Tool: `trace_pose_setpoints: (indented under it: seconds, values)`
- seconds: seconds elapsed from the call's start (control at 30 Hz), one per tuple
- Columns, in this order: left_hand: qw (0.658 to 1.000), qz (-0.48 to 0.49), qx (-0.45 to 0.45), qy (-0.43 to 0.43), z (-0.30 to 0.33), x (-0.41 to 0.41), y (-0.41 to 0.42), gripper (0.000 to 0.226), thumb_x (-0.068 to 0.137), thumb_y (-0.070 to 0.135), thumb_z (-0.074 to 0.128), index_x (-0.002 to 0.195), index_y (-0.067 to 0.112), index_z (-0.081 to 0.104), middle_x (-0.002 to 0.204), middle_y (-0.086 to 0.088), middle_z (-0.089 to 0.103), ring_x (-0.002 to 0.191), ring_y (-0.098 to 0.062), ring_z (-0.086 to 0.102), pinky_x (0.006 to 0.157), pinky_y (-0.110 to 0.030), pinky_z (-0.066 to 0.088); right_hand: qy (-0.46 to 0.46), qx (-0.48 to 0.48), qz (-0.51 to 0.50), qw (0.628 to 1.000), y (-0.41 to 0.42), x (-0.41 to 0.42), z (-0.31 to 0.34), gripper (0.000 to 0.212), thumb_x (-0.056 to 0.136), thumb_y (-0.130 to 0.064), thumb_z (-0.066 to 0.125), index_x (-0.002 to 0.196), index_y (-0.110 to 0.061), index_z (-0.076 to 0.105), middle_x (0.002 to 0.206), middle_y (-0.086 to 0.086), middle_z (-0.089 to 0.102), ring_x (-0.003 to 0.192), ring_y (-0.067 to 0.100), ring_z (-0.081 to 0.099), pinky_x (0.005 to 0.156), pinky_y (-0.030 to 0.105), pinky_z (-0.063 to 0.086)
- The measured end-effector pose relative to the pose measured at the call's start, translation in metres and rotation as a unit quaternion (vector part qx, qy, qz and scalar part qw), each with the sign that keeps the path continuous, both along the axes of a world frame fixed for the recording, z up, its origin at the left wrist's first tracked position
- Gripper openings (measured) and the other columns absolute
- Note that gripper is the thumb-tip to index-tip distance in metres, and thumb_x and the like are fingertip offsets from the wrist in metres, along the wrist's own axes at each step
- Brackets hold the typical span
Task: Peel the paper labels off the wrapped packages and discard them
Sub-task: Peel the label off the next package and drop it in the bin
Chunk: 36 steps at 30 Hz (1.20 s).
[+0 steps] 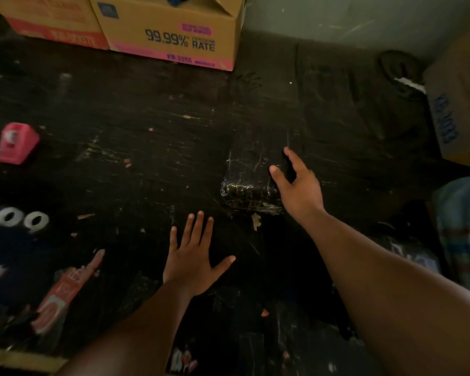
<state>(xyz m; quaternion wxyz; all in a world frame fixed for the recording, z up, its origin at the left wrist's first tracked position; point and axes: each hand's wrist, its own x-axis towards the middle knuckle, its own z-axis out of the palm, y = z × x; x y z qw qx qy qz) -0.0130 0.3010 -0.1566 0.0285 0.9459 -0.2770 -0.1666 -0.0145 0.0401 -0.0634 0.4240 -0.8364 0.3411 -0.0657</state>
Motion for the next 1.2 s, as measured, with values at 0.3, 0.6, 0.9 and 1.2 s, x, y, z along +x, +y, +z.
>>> trace_pose_setpoints:
  seconds: [0.3, 0.6, 0.9, 1.2]
  values:
    - [1.000, -0.010, -0.008, -0.004, -0.003, -0.017, 0.018, 0.095, 0.087, 0.084, 0.011, 0.159, 0.025, -0.011, 0.165, 0.001, -0.023, 0.150, -0.018, -0.026, 0.122, -0.050, -0.009, -0.097, 0.091, -0.037, 0.990, 0.027, -0.061, 0.002, 0.052, 0.084, -0.054, 0.067, 0.132, -0.058, 0.046, 0.123, -0.012, 0.060, 0.107, 0.004, 0.063, 0.095, 0.035, 0.055]
    - [0.997, 0.003, -0.050, -0.061, -0.016, -0.071, 0.054, 0.076, 0.096, 0.065, 0.007, 0.160, 0.026, 0.003, 0.168, 0.002, -0.008, 0.153, -0.017, -0.012, 0.124, -0.049, 0.001, -0.133, 0.147, -0.044, 0.979, 0.081, -0.170, -0.024, 0.048, 0.087, -0.053, 0.065, 0.132, -0.056, 0.050, 0.121, -0.009, 0.063, 0.103, 0.003, 0.066, 0.094, 0.038, 0.056]
    - [0.997, 0.017, -0.037, -0.065, -0.020, -0.078, 0.053, 0.070, 0.100, 0.058, 0.013, 0.161, 0.027, 0.000, 0.168, 0.003, -0.011, 0.154, -0.017, -0.012, 0.124, -0.048, -0.001, -0.036, 0.146, -0.018, 0.988, 0.100, -0.225, -0.053, 0.052, 0.092, -0.051, 0.058, 0.139, -0.059, 0.036, 0.138, -0.008, 0.052, 0.122, 0.011, 0.055, 0.102, 0.041, 0.049]
    - [0.997, 0.022, -0.049, -0.052, -0.018, -0.081, 0.054, 0.070, 0.100, 0.061, 0.018, 0.161, 0.028, 0.004, 0.169, 0.003, -0.007, 0.154, -0.017, -0.009, 0.123, -0.050, 0.001, 0.154, -0.016, 0.013, 0.988, 0.107, -0.212, -0.028, 0.059, 0.097, -0.051, 0.049, 0.150, -0.044, 0.026, 0.157, 0.009, 0.023, 0.133, 0.026, 0.044, 0.082, 0.035, 0.056]
